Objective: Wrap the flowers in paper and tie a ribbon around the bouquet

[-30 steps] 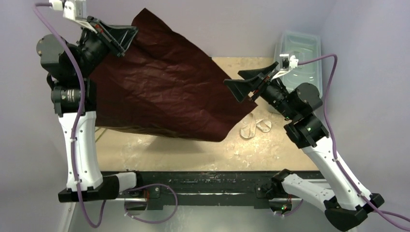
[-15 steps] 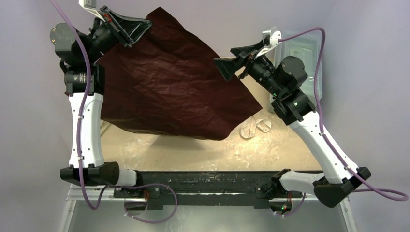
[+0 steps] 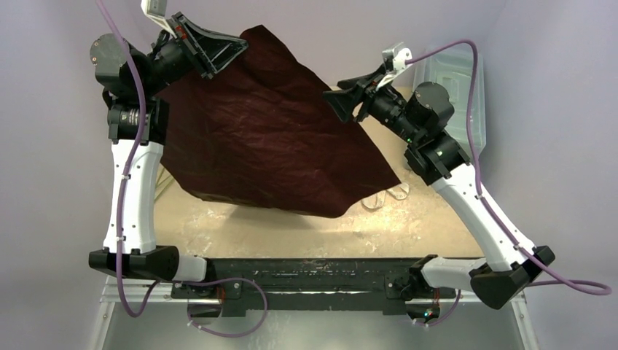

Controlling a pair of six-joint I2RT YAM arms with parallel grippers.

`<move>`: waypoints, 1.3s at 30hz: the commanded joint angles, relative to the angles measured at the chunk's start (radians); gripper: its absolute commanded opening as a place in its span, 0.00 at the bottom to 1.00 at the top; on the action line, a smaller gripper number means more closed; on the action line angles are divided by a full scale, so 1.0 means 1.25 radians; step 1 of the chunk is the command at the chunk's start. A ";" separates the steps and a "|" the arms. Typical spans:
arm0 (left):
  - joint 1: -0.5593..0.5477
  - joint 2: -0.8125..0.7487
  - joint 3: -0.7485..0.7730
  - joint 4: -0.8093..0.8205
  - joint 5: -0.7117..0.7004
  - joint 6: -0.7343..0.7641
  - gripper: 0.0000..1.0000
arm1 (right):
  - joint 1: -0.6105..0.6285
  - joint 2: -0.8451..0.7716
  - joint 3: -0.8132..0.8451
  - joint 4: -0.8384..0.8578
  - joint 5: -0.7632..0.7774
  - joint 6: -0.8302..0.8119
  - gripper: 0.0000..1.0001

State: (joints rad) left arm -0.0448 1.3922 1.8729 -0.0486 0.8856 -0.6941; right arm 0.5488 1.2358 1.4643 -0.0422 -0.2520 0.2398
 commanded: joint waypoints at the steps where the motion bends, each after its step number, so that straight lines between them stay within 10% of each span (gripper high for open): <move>1: -0.005 -0.018 0.003 0.016 0.002 0.002 0.00 | -0.001 0.001 -0.005 -0.004 -0.102 -0.003 0.48; 8: -0.006 -0.020 -0.017 0.064 -0.019 -0.033 0.00 | 0.000 -0.029 -0.005 -0.030 -0.135 0.004 0.00; 13: -0.009 -0.020 -0.069 0.149 -0.063 -0.100 0.04 | 0.000 -0.055 0.036 -0.056 -0.004 0.009 0.00; 18: -0.022 -0.020 -0.130 0.172 -0.127 -0.115 0.68 | 0.000 -0.072 0.131 -0.149 0.215 0.000 0.00; 21: -0.022 -0.021 -0.140 0.118 -0.146 -0.092 0.85 | 0.000 -0.078 0.195 -0.212 0.336 -0.019 0.00; 39: -0.021 -0.226 -0.181 -0.302 -0.448 0.208 0.97 | 0.000 -0.121 0.383 -0.205 0.099 0.035 0.00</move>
State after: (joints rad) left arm -0.0677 1.1896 1.6295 -0.3107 0.4591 -0.5522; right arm 0.5488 1.0706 1.9049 -0.3401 -0.0116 0.1730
